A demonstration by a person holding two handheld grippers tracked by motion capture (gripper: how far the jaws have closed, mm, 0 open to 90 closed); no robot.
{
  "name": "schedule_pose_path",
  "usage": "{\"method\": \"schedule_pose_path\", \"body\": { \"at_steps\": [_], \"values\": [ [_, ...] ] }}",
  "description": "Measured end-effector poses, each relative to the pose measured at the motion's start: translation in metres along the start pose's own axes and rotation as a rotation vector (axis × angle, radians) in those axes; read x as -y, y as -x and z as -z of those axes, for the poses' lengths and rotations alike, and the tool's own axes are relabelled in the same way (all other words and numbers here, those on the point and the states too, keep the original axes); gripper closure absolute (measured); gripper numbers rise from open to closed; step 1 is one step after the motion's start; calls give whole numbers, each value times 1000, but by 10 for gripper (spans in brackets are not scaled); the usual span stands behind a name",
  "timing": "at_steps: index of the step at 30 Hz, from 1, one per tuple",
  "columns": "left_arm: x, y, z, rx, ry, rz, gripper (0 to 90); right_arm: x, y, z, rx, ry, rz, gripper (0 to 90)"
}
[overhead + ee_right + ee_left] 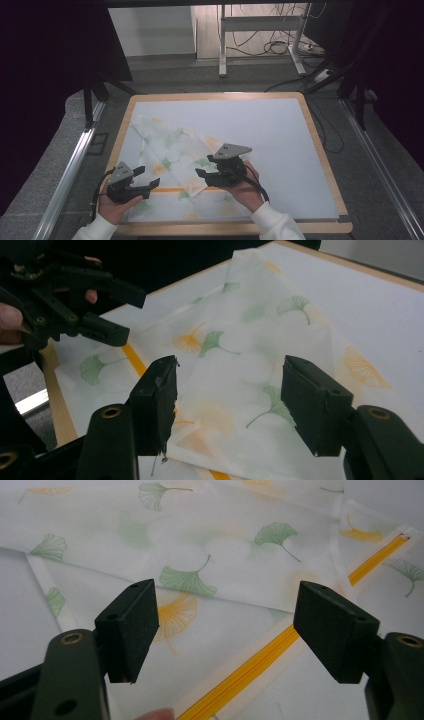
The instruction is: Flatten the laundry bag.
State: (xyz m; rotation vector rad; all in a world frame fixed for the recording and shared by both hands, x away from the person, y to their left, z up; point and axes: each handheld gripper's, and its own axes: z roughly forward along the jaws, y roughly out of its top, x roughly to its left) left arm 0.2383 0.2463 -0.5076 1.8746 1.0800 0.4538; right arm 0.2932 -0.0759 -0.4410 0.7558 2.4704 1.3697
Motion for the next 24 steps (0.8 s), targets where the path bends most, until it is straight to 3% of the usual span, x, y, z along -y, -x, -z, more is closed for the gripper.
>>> {"method": "schedule_pose_path", "body": {
  "at_steps": [12, 18, 24],
  "values": [
    [1, -2, -2, 12, -15, 7, 258, -3, -12, -27, -39, -75, 30, 445],
    [1, -2, -3, 15, -21, 6, 258, 10, -15, -34, -63, -116, 28, 470],
    [1, -2, -3, 17, -23, 3, 256, 25, -19, -50, -75, -194, 35, 478]
  ]
}}
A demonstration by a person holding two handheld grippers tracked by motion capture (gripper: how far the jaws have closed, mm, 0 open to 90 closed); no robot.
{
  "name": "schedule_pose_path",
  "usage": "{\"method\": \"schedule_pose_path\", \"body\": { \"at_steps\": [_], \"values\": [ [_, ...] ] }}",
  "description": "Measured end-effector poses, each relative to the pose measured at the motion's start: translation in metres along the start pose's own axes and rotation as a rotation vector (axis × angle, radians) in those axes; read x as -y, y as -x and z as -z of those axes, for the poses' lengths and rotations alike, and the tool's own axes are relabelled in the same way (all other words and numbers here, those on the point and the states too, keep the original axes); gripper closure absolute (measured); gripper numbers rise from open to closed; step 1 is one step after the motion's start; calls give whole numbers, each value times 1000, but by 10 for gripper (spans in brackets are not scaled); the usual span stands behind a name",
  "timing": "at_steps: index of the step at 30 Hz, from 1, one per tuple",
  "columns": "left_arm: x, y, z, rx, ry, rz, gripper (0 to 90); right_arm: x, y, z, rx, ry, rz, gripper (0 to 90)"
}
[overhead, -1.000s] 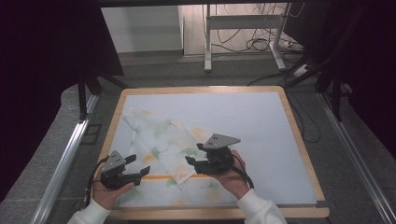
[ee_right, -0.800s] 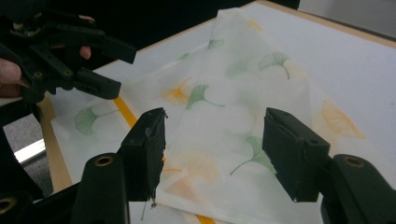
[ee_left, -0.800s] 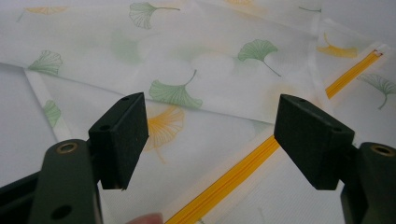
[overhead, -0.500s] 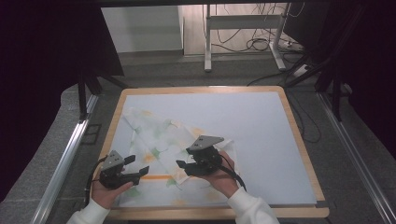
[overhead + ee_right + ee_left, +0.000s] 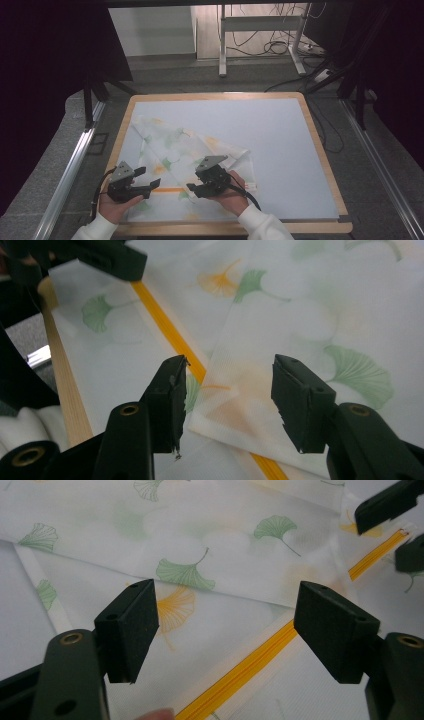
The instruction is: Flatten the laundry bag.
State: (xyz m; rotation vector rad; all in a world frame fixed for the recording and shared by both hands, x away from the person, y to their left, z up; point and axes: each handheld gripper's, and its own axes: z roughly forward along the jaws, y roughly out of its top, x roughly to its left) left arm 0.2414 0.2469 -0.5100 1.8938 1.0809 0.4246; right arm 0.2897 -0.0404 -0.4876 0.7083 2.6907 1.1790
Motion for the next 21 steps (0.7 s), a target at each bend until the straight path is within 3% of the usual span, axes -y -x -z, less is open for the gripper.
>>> {"method": "schedule_pose_path", "body": {
  "at_steps": [8, 21],
  "values": [
    [0, 1, -1, 4, -4, -7, 252, 5, -8, -15, -4, -76, 46, 476],
    [1, 2, -3, 9, -15, -14, 247, 11, -14, -34, 43, -161, 104, 460]
  ]
}}
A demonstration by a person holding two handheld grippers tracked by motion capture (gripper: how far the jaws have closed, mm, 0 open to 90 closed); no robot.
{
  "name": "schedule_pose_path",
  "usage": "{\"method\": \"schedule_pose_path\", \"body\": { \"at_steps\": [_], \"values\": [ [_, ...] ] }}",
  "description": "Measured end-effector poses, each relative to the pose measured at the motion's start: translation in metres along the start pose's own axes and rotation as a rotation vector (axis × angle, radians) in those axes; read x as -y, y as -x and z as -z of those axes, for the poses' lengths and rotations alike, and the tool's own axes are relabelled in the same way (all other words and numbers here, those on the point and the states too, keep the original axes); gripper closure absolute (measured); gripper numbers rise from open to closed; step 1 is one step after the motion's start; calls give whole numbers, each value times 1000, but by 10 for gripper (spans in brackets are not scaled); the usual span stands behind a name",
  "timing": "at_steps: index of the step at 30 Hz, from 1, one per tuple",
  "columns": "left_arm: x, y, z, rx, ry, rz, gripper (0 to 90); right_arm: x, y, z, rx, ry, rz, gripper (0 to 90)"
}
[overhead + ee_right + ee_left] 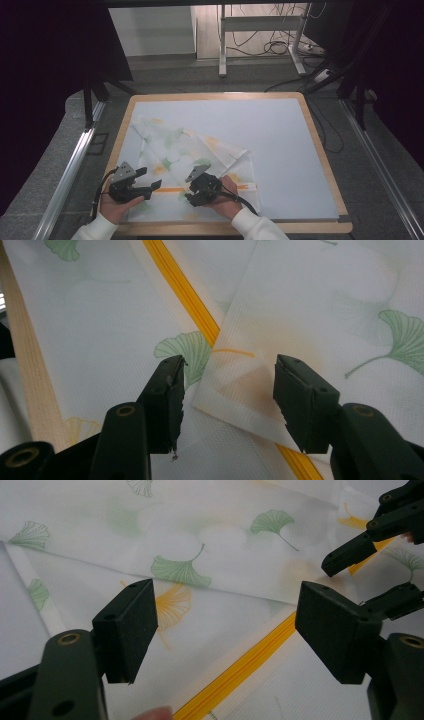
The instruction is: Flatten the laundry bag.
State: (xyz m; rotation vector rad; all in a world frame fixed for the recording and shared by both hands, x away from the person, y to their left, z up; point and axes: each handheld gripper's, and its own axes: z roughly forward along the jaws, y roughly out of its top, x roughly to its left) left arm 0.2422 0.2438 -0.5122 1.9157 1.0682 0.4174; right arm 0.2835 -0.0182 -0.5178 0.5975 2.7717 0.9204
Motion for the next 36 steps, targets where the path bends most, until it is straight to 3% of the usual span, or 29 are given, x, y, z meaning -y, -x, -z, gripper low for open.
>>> {"method": "schedule_pose_path", "body": {
  "at_steps": [10, 16, 21, 22, 24, 36],
  "values": [
    [0, -1, 0, -14, 2, -3, 238, 3, -1, -6, 34, -15, 13, 519],
    [0, -1, -1, -13, -4, -7, 237, 4, 2, -5, 63, -9, -4, 650],
    [1, -1, -2, -13, -9, -7, 237, 3, 3, -4, 43, -9, -23, 733],
    [1, -1, -2, -12, -9, -8, 237, 3, 4, -4, 53, -5, -23, 807],
    [1, -1, -2, -13, -10, -7, 237, 3, 7, -4, 56, -7, -27, 842],
    [1, 0, -3, -8, -16, -11, 237, 2, 12, 2, 39, 28, -63, 863]
  ]
}}
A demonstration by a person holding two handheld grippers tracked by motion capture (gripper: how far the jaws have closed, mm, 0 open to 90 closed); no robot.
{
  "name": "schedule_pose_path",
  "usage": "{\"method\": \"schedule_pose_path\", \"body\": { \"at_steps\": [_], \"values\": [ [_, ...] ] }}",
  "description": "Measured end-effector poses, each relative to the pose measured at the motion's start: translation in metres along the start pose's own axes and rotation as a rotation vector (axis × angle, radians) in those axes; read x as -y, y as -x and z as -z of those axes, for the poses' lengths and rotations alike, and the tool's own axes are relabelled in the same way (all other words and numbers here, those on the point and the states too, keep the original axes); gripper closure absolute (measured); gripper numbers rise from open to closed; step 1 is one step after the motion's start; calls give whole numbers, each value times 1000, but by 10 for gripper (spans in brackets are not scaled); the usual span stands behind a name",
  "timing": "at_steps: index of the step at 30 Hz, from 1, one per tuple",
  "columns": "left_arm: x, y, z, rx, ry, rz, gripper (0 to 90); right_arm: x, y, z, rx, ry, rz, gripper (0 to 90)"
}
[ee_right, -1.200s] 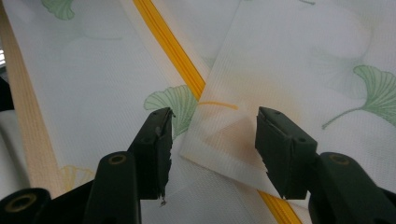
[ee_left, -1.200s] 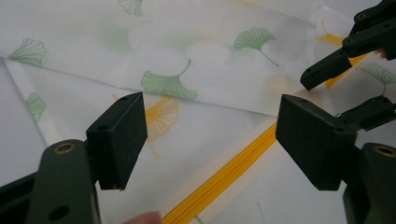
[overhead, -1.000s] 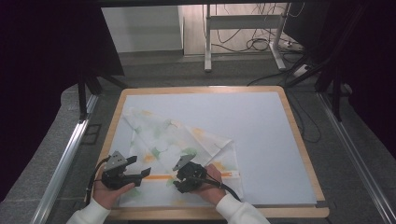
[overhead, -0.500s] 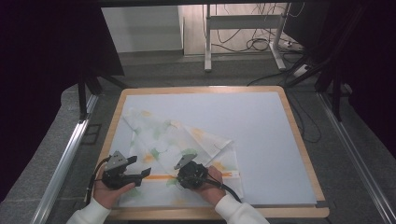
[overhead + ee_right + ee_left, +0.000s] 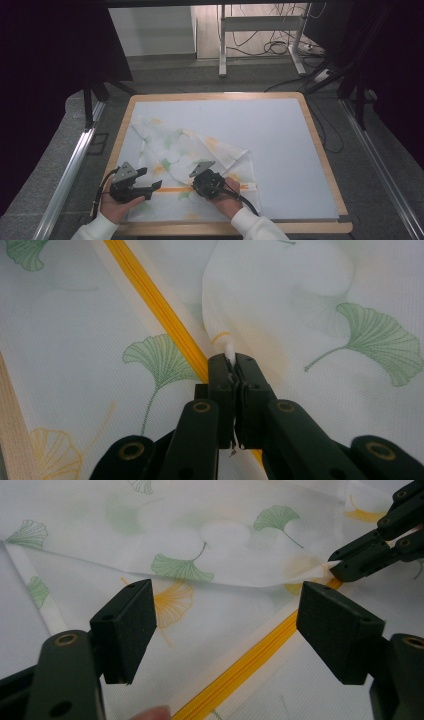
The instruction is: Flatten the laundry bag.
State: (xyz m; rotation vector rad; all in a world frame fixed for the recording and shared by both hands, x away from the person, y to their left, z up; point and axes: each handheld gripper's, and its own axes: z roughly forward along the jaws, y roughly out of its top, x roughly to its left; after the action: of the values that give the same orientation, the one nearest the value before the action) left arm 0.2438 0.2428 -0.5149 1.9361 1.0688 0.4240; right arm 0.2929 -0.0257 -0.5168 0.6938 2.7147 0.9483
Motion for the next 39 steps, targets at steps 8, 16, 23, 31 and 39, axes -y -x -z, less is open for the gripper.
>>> {"method": "schedule_pose_path", "body": {
  "at_steps": [8, 16, 23, 31, 39],
  "values": [
    [0, 1, -2, 2, -10, -7, 238, -5, 10, 13, -5, 48, -32, 864],
    [0, 1, -2, 8, -14, -9, 240, -9, 17, 23, -4, 81, -34, 868],
    [0, 1, -4, 16, -25, -29, 242, -15, 33, 35, 14, 126, -62, 868],
    [0, 2, -4, 7, -25, -33, 242, -17, 50, 53, 30, 175, -94, 869],
    [0, 2, -5, 4, -29, -39, 242, -18, 54, 57, 44, 189, -100, 869]
  ]
}}
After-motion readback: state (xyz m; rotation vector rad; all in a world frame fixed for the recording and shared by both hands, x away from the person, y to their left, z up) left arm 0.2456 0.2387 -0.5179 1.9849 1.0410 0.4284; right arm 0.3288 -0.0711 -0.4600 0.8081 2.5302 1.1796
